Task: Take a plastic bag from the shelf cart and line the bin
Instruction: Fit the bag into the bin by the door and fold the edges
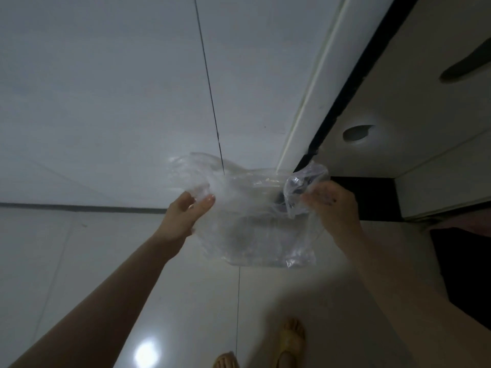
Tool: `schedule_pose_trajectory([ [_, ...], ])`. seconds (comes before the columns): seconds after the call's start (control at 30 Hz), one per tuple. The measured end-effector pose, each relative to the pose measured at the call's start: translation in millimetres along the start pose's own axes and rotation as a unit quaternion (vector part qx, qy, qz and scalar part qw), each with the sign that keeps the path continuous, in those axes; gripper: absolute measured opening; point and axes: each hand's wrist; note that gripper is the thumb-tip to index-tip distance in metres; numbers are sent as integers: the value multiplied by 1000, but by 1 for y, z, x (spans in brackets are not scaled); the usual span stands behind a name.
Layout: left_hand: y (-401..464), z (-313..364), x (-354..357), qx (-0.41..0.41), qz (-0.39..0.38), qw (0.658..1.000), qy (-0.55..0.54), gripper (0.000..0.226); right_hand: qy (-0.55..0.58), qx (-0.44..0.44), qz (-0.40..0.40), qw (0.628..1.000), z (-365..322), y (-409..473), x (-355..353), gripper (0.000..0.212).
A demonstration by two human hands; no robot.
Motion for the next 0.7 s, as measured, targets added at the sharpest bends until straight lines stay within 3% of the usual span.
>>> schedule_pose_trajectory([
  [0.13,31,-32,10,28,23,999,-4,44,18,7,18,1000,31,3,9,16],
  [0.27,61,-71,24,44,26,999,-1,39,34,-6,20,999,70,10,16,22],
  [0.4,80,-117,23,50,44,998,-12,39,31,2,3,1000,113,22,23,12],
  [0.57,90,-166,15,48,17,999,-15,26,23,-8,-43,999,152,33,39,21],
  [0.7,107,-205,20,47,-4,999,9,37,26,-21,-48,998,179,41,53,16],
])
Point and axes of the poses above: each hand's wrist, its own y-axis towards the middle knuckle, its own x-axis out of the palm, z = x × y, and after that the axes turned 7 degrees about -z, right-handed
